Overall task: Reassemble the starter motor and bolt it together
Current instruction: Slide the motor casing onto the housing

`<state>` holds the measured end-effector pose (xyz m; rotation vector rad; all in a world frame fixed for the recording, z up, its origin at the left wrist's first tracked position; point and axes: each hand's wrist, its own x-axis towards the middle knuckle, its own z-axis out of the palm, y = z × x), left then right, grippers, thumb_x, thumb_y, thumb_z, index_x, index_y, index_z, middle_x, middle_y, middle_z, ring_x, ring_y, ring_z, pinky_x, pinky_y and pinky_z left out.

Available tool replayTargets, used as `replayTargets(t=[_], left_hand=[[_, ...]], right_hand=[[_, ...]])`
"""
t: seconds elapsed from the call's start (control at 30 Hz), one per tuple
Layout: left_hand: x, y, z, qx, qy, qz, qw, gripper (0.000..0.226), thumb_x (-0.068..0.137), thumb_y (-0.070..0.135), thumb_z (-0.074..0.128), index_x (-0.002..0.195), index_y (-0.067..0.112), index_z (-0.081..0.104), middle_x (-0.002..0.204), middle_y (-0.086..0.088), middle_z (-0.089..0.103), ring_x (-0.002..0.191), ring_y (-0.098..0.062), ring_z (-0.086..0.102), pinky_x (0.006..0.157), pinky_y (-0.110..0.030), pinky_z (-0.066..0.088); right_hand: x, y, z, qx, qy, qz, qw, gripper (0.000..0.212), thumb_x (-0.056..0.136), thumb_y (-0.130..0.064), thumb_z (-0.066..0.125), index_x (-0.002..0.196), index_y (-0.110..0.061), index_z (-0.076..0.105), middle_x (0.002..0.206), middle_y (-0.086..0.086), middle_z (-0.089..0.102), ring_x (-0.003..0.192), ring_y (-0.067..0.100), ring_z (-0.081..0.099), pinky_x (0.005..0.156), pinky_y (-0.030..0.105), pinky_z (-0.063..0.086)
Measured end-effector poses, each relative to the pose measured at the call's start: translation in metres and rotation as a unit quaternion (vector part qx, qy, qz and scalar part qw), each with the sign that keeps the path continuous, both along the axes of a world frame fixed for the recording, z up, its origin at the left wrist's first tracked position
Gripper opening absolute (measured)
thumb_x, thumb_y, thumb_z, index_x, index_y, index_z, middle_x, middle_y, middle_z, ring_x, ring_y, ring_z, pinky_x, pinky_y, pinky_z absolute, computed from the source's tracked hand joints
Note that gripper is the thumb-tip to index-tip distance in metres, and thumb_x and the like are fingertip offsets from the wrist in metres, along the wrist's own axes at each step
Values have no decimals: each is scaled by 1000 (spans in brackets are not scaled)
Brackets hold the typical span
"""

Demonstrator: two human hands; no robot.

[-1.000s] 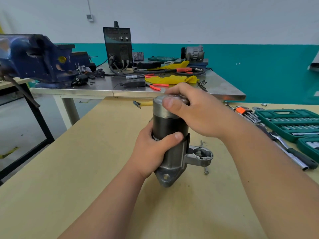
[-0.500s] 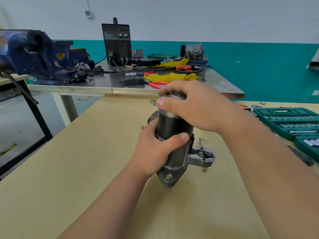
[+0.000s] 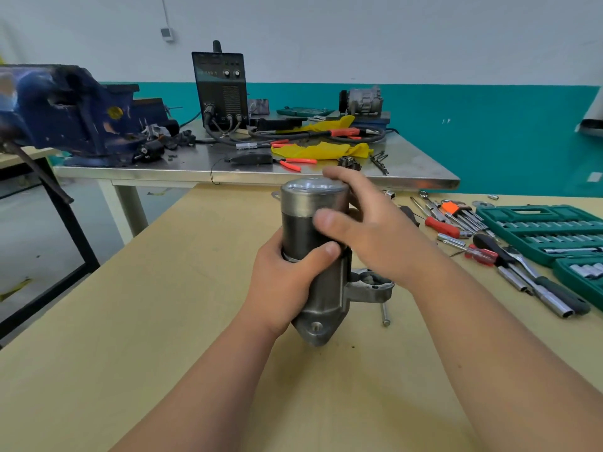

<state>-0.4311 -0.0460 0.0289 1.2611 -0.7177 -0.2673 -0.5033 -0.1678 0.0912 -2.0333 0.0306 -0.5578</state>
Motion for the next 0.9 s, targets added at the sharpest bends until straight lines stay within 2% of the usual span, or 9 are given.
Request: replayTargets(t=[0.07, 0.13, 0.23, 0.37, 0.5, 0.63, 0.77, 0.83, 0.9], left_hand=[[-1, 1, -1, 3, -3, -10, 1000, 46, 61, 42, 76, 101, 20, 68, 92, -2, 76, 86, -20, 74, 67, -25, 56], [1, 2, -1, 10, -11, -23, 1000, 50, 62, 42, 77, 105, 18, 66, 95, -4, 76, 88, -23, 73, 69, -27, 56], [3, 4, -2, 5, -23, -36, 999, 54, 63, 39, 76, 109, 13, 65, 98, -8, 74, 92, -27, 72, 73, -32, 57], [3, 4, -4, -4, -44, -41, 998, 55, 61, 36, 76, 109, 12, 64, 97, -6, 74, 93, -25, 71, 74, -30, 55], [4, 5, -5, 1, -65, -58, 996, 52, 61, 37, 75, 105, 13, 64, 91, 1, 73, 87, -16, 69, 71, -27, 53], [3, 3, -5, 3, -78, -55, 995, 51, 62, 38, 74, 107, 16, 63, 92, 3, 73, 88, -15, 69, 72, -26, 53], [2, 2, -7, 5, -73, -40, 997, 55, 60, 40, 75, 109, 19, 63, 95, 3, 74, 91, -18, 70, 73, -29, 55], [2, 0, -7, 12, -73, -33, 997, 53, 59, 40, 76, 107, 21, 64, 96, 2, 74, 91, -18, 71, 73, -29, 56], [4, 0, -7, 23, -72, -32, 997, 52, 58, 39, 77, 106, 22, 64, 98, -2, 74, 94, -22, 71, 77, -38, 58]], right_hand=[[2, 7, 0, -23, -33, -47, 998, 61, 57, -66, 67, 112, -55, 41, 95, -33, 58, 90, -18, 56, 63, 6, 47], [1, 12, -1, -28, -69, -67, 995, 59, 63, -59, 71, 113, -49, 43, 93, -30, 58, 88, -18, 55, 61, 4, 45], [-3, 13, -5, -8, -90, -38, 995, 52, 71, -46, 73, 116, -46, 47, 99, -27, 60, 93, -11, 58, 69, 8, 48], [-7, 11, -5, 5, -101, 1, 995, 49, 72, -41, 73, 113, -47, 48, 107, -27, 60, 102, -1, 60, 81, 15, 50], [-8, -1, -4, 100, -90, 120, 984, 54, 72, -32, 71, 122, -26, 51, 119, -4, 63, 112, 17, 61, 91, 30, 49], [-4, -8, -4, 138, -49, 159, 976, 59, 69, -26, 71, 124, -24, 51, 125, 5, 60, 116, 25, 59, 94, 36, 49], [-7, -8, -2, 117, -25, 128, 985, 64, 67, -35, 71, 126, -32, 48, 124, -3, 60, 112, 12, 61, 88, 26, 51], [-9, -3, 3, 63, -16, 77, 995, 68, 63, -51, 71, 124, -43, 42, 118, -23, 58, 105, -6, 60, 79, 15, 50], [-9, 3, 6, 11, -18, 7, 1000, 72, 58, -62, 70, 121, -53, 36, 104, -37, 55, 95, -18, 56, 69, 6, 48]])
